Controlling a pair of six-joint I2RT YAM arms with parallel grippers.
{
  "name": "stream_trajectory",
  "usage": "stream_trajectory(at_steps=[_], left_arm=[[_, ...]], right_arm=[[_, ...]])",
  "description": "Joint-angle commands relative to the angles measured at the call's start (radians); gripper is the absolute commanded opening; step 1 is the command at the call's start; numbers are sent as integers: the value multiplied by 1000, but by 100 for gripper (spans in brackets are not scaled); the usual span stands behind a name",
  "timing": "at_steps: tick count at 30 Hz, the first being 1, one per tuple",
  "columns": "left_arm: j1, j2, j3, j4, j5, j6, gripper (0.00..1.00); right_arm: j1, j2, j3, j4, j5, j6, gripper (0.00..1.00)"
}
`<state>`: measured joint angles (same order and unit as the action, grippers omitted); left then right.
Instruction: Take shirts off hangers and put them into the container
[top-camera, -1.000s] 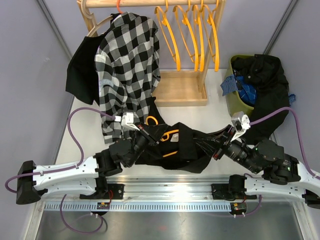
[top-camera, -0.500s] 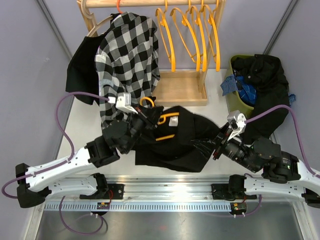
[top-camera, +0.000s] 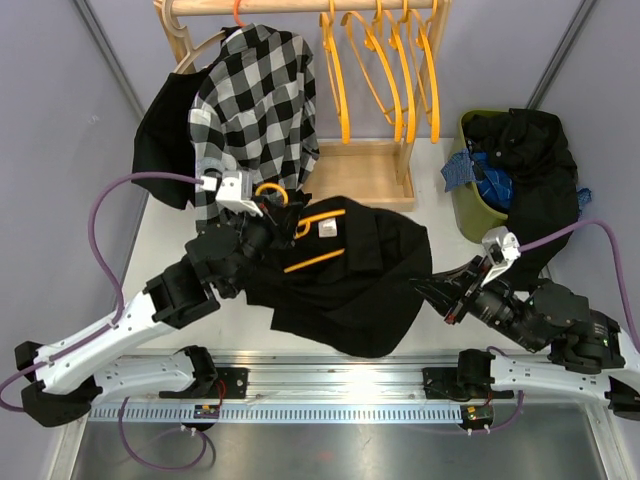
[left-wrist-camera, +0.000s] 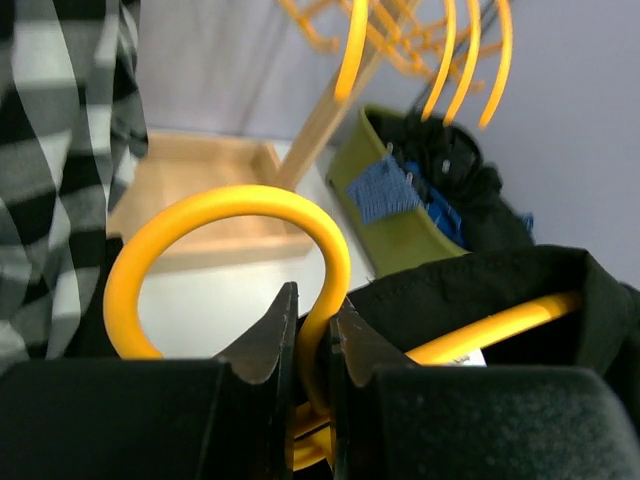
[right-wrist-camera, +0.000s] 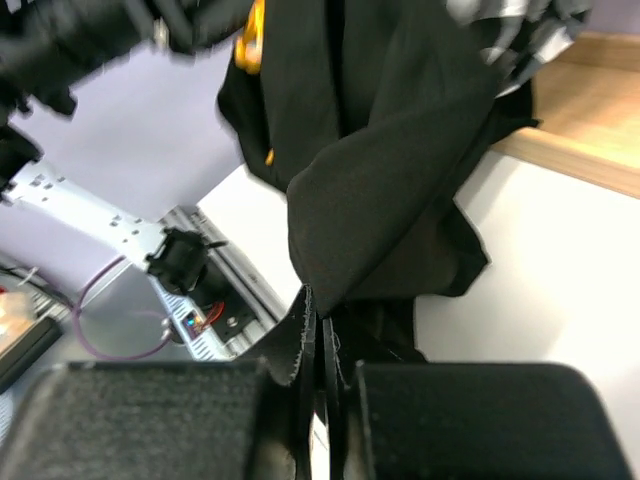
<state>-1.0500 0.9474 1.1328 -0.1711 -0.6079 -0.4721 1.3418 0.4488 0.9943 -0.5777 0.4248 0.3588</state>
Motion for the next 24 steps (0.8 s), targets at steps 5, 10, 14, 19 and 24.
stream_trajectory(at_steps=[5, 10, 14, 19, 24], left_arm=[[5, -171, -247, -113, 163, -146, 0], [5, -372, -304, -243, 100, -175, 0], [5, -508, -308, -335, 54, -186, 0], [5, -601, -306, -386, 8, -198, 0], [7, -599, -329, -367, 19, -215, 0]], right_arm=[[7, -81, 52, -63, 170, -17, 0], [7, -125, 116, -166, 359, -12, 0], [5, -159, 126, -195, 558, 0, 0], [3, -124, 121, -240, 793, 40, 0], [5, -47, 72, -175, 722, -27, 0]])
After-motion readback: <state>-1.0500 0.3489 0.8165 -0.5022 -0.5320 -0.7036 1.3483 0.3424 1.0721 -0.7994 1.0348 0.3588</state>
